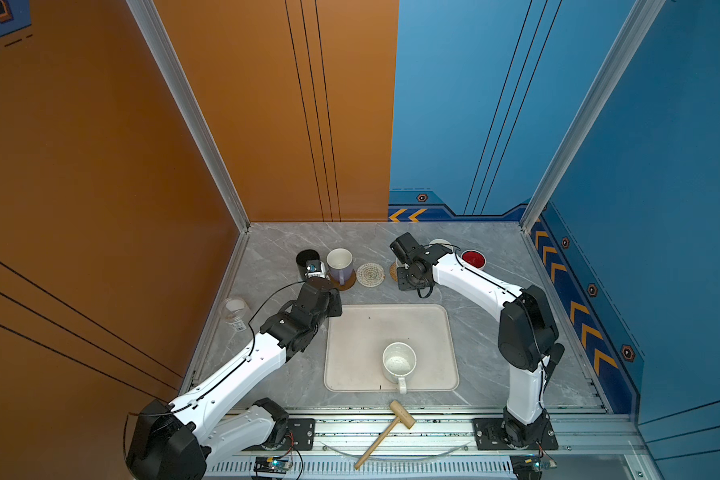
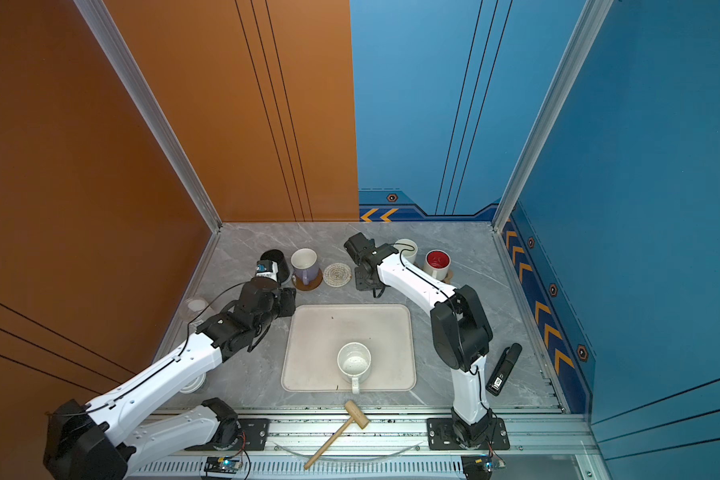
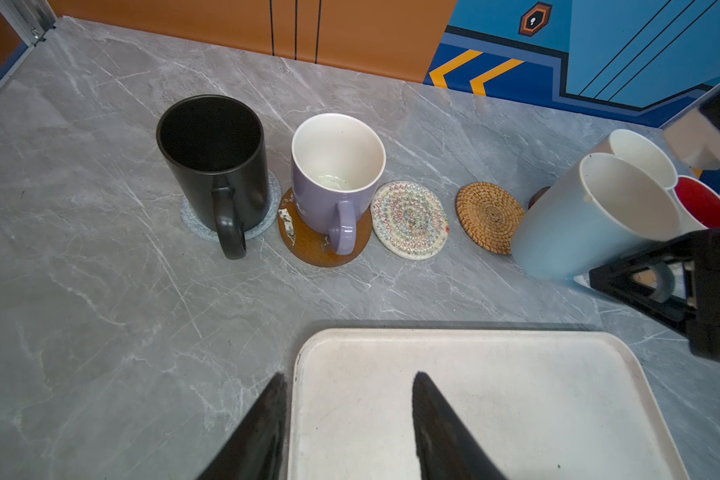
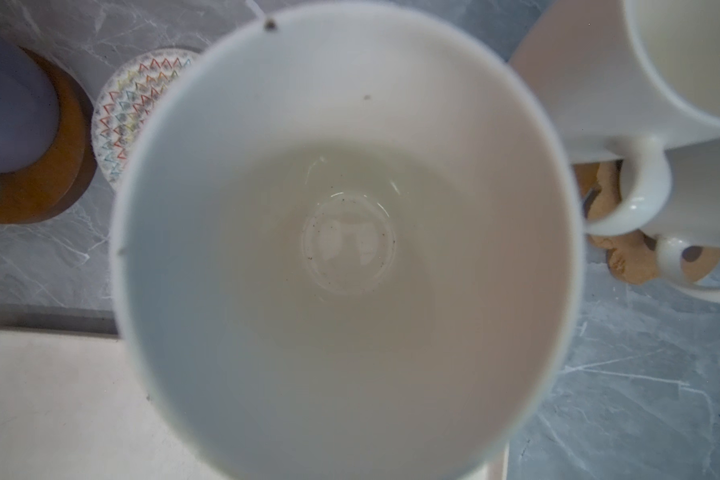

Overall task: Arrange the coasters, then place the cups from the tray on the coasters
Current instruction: 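Lift the blue-handled mug and carry it over the rattan coaster with right gripper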

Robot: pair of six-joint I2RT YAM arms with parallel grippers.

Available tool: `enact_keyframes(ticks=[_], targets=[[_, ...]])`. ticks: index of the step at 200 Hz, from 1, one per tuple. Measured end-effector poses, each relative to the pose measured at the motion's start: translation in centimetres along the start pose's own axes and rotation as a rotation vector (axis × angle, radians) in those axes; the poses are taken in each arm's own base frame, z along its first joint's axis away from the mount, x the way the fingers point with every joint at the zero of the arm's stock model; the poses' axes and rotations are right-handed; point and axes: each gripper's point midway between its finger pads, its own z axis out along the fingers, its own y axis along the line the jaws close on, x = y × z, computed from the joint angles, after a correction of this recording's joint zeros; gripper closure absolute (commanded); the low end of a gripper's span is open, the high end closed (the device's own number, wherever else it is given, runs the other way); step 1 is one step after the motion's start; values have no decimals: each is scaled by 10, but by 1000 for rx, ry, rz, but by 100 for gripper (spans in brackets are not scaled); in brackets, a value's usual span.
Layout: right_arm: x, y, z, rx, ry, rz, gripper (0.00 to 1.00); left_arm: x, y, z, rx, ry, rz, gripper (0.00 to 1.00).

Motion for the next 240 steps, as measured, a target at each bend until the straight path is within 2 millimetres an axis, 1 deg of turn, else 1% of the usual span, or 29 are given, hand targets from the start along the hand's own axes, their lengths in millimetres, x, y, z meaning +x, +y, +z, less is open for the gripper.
enact_keyframes(ticks=[42,87,141,164,197,240], targets=[[-19,2,16,-11,-21,-6,100,-2,4,2,-12,-2,-7,50],[-34,-2,21,-14,-47,0,100,-1,4,7,-22,11,-5,50],[-41,-4,24,-17,-64,-5,100,-2,3,10,-25,16,-2,50],[-44,-3,35,-19,-65,-11,100,-2,2,10,-25,16,-2,50],[-38,-5,51,-8,-38,-18,100,-2,2,11,-26,18,-2,50],[-42,-7,53,-9,-50,-8,100,-3,2,11,-25,16,-3,50]])
